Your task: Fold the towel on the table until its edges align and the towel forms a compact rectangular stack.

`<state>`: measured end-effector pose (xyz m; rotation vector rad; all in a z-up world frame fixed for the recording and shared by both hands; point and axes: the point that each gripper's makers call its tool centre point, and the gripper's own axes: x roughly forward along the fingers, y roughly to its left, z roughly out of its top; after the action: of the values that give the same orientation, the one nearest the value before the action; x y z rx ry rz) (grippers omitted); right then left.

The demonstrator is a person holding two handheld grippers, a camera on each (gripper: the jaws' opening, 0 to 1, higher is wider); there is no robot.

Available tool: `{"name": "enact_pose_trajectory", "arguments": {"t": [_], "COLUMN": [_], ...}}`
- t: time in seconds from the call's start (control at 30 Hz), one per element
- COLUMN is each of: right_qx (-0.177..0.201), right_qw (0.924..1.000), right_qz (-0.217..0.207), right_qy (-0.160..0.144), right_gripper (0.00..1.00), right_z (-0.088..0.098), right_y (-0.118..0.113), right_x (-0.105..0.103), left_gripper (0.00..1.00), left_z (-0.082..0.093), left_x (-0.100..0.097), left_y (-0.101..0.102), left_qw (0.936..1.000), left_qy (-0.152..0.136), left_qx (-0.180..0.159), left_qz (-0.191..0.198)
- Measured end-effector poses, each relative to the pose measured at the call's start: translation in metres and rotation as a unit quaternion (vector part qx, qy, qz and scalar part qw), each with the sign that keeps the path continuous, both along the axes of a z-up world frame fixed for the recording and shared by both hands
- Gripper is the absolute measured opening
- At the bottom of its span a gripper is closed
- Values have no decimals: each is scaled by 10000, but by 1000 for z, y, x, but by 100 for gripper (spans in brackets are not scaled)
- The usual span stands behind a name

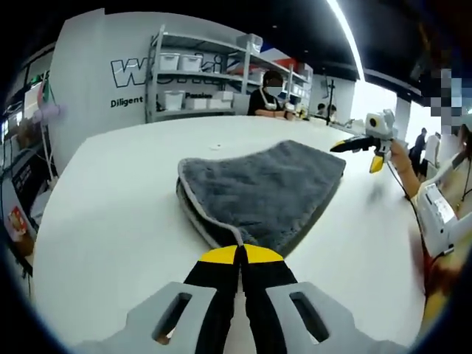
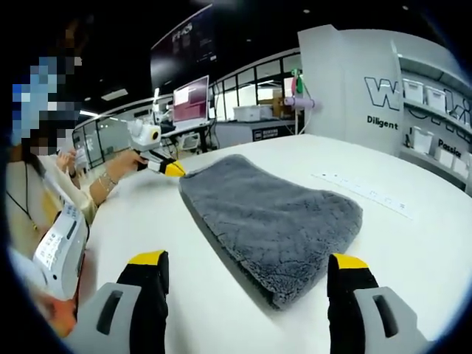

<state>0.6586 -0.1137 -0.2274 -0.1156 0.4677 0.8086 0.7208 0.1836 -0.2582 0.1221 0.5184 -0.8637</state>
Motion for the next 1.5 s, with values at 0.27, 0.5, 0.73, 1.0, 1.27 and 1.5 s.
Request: {"name": "enact_pose_trajectory", "arguments": {"t": [0.27, 0.5, 0.73, 1.0, 1.27, 1.5], "right_qx": [21, 78, 278, 537, 549, 104], "right_qw": [10000, 9999, 9992, 9943, 9900, 9916], "right_qz": [-15, -61, -282, -914, -1295, -1265], "right_qy": [57, 32, 50, -82, 95, 258], "right_gripper": [90, 89, 83, 59, 35, 30], "right_z": [-3, 0, 3, 7, -9, -27], "right_y": [0, -2, -9, -30, -45, -47], "right_x": [0, 0, 6, 26, 42, 44], "left_gripper": [1, 13, 32, 72, 94, 99], "left_z": [1, 30, 62, 43, 29, 19], "left_x": [-1, 10, 10, 14, 14, 12], "left_y": [6, 15, -6, -27, -25, -22], "left_qw": [9999, 9975, 9936, 9967, 9983, 9991], "left_qy": [1, -595, -979, -600, -453, -407], "left_qx": [124, 59, -549, -545, -370, -142], "left_qz": [74, 374, 120, -36, 57, 22]}}
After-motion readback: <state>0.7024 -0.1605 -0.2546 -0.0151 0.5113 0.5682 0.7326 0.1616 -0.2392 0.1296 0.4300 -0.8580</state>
